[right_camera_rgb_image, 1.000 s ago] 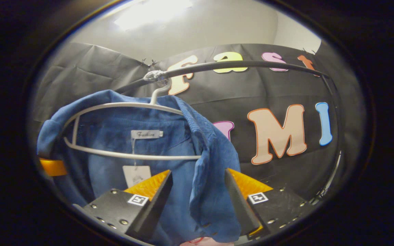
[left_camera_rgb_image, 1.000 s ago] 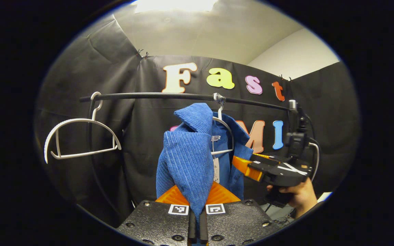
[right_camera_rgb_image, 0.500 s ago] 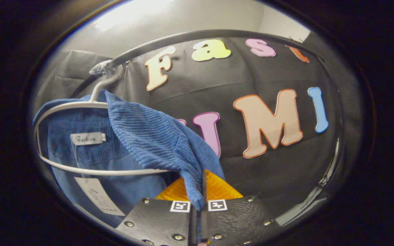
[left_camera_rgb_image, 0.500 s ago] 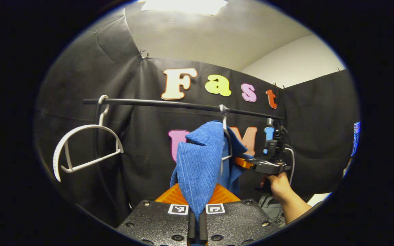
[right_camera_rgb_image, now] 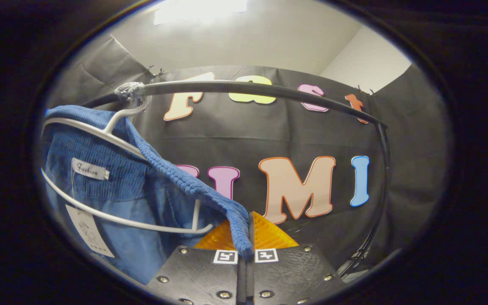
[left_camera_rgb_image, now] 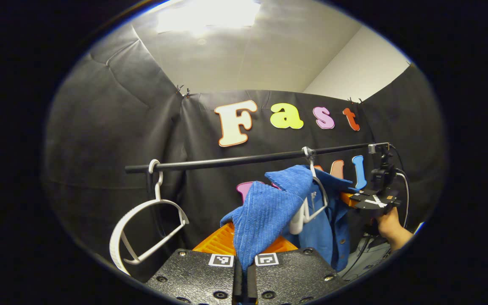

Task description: Grasp the clothes on the hanger with both hands and then place them into the laundry hamper below.

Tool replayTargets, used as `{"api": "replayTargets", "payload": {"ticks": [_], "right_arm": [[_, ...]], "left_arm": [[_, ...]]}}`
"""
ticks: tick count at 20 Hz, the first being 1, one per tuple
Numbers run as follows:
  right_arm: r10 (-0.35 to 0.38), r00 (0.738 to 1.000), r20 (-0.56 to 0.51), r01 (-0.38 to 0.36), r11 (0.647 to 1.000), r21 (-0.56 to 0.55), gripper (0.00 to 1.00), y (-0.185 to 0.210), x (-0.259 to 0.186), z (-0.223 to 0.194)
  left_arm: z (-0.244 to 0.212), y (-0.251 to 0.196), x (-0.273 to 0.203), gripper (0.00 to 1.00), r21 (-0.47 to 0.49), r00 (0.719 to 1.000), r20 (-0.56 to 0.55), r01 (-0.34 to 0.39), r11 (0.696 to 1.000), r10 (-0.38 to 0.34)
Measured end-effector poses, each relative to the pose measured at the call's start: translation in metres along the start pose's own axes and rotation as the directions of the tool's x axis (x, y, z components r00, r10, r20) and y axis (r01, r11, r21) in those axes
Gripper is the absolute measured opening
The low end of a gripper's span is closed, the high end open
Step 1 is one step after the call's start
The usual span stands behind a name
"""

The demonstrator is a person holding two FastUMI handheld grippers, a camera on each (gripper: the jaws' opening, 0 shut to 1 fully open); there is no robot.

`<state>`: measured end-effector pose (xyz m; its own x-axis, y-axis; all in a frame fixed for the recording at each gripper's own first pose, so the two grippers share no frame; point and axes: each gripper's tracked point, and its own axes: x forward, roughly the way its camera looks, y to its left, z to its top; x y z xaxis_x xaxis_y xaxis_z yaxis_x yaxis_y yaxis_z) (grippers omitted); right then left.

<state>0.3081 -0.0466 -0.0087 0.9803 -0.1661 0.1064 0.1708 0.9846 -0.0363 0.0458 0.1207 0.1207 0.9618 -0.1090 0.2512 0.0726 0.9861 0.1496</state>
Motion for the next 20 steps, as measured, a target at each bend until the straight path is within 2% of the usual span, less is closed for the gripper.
{"api": "replayTargets", "payload": {"ticks": [4,6,10,14,17,20], "right_arm": [[-0.017,1.000,0.012,0.017,1.000,0.008,0.00,-0.008,0.026,0.003],[-0.027,1.000,0.001,0.027,0.999,0.022,0.00,-0.016,0.042,-0.003],[-0.046,0.998,-0.048,0.046,0.999,-0.010,0.00,-0.029,0.077,-0.032],[-0.020,0.993,-0.116,0.016,0.999,-0.029,0.00,-0.021,0.097,-0.072],[-0.017,0.990,-0.139,0.006,0.997,-0.076,0.00,-0.017,0.096,-0.097],[0.006,0.985,-0.175,-0.013,0.999,-0.039,0.00,-0.007,0.078,-0.118]], "left_arm": [[0.015,0.006,0.022,0.04,0.071,0.998,0.058,-0.032,0.997,0.027],[0.010,-0.002,0.037,0.04,0.062,0.998,0.053,-0.019,0.998,0.016],[-0.012,-0.018,0.072,0.04,0.002,0.999,0.024,0.022,1.000,-0.022],[-0.040,-0.032,0.090,0.04,-0.084,0.999,-0.003,0.052,0.995,-0.052],[-0.063,-0.036,0.093,0.04,-0.119,0.999,-0.017,0.037,0.992,-0.039],[-0.081,-0.037,0.087,0.04,-0.162,0.999,-0.041,0.022,0.987,-0.029]]}}
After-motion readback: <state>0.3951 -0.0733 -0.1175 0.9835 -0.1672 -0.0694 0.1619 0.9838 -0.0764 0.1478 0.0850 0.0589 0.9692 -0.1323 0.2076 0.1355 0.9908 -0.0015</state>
